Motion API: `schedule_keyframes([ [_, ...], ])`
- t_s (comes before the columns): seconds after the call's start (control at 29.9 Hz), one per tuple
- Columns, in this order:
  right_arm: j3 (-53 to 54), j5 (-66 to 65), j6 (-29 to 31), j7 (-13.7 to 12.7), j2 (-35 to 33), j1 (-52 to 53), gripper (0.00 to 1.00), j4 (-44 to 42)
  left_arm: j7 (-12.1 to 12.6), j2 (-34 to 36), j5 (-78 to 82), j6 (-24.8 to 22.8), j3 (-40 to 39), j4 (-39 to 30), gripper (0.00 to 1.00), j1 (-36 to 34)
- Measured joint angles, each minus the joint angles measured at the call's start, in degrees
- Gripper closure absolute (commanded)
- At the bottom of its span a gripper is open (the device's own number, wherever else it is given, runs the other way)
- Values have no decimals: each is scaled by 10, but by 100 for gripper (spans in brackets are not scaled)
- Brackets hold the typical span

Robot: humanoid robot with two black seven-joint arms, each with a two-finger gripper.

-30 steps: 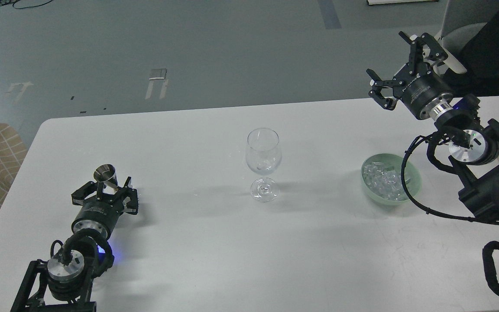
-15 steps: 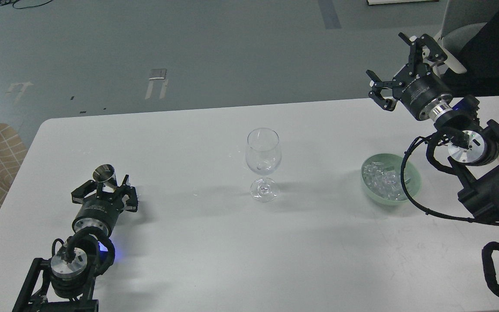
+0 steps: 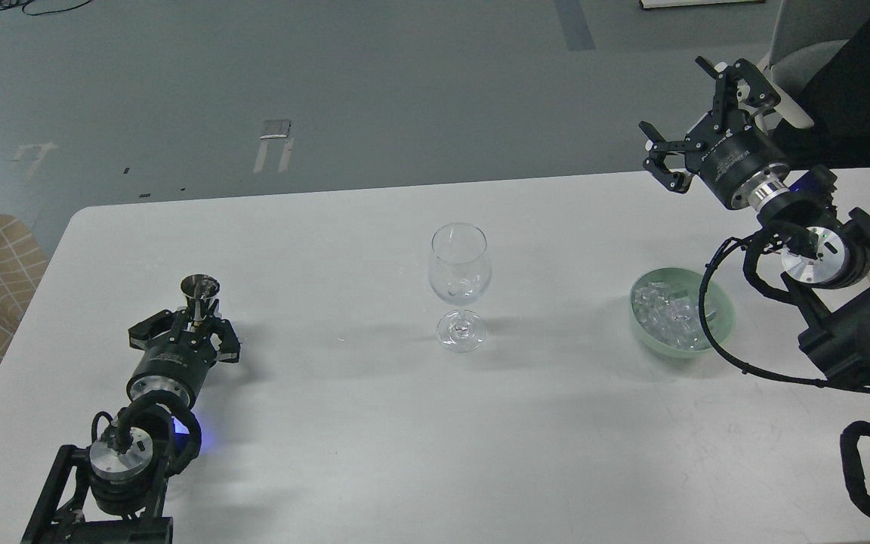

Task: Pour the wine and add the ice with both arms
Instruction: 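Lift the jigger with the left gripper toward the wine glass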

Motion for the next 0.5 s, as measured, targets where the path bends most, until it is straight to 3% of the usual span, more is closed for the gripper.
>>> schedule_keyframes([
  [0.1, 0, 0, 0, 0, 0, 0, 0, 0, 0, 0, 0, -2, 0, 4, 78, -1],
  [0.27, 0, 0, 0, 0, 0, 0, 0, 0, -3, 0, -3, -4, -3, 4, 88, -2],
  [0.5, 0, 0, -1, 0, 1, 0, 0, 0, -15, 0, -11, -14, -6, 4, 91, -8],
])
